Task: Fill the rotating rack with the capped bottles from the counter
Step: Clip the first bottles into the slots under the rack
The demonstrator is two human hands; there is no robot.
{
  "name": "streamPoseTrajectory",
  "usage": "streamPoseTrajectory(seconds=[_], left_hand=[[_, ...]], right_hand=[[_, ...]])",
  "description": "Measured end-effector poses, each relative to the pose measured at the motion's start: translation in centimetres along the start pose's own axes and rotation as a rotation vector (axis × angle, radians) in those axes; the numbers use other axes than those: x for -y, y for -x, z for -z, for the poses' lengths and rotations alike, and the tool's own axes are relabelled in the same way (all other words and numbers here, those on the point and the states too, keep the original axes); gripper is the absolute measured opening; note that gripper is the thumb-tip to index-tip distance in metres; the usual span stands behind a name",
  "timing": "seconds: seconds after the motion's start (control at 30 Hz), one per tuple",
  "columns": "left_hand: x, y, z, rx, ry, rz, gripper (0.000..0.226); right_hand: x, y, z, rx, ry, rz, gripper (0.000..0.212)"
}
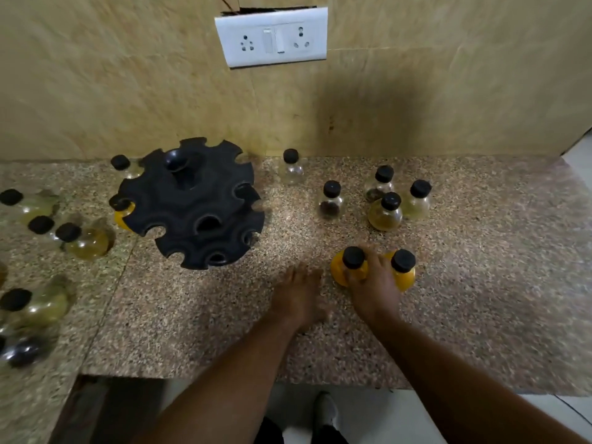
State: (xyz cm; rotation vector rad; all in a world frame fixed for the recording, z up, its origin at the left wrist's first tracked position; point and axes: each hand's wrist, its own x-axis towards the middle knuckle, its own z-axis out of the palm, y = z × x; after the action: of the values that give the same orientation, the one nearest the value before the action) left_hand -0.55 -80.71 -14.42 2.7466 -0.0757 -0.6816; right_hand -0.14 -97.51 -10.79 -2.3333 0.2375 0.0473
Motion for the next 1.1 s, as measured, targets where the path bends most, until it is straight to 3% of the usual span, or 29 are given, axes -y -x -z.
streamPoseTrajectory(seconds=[0.1, 0.2, 0.27, 0.37, 0.43, 0.63, 1.1], left_hand=[[0.5, 0.1, 0.1, -0.280, 0.523, 0.052, 0.090], [0.5, 1.1, 1.9, -0.604, 1.313, 0.345, 0.058], [1.8, 1.2, 3.2, -0.695, 1.683, 0.479, 0.034], [4.0, 2.1, 4.6, -0.712, 1.993, 0.568, 0.035], [4.9, 2.4, 5.1, -0.714, 2.026, 0.604, 0.032], [8.4, 4.1, 5.2, -0.517, 2.004, 0.599, 0.035], [10.6, 5.7, 6.6, -0.469, 1.677, 0.532, 0.041]], right_hand=[[0.2, -0.6, -0.3, 0.013, -0.012, 0.050, 0.057], [1.6, -1.1, -1.0, 0.035, -0.029, 0.120, 0.057], [2.9, -1.5, -1.9, 0.094, -0.010, 0.177, 0.059], [5.6, -1.7, -3.5, 0.209, 0.032, 0.275, 0.063], [7.1, -2.0, -4.2, 0.269, 0.035, 0.353, 0.061], [10.9, -2.6, -7.0, 0.386, 0.018, 0.483, 0.053], [13.3, -3.8, -11.5, 0.426, -0.110, 0.366, 0.055]])
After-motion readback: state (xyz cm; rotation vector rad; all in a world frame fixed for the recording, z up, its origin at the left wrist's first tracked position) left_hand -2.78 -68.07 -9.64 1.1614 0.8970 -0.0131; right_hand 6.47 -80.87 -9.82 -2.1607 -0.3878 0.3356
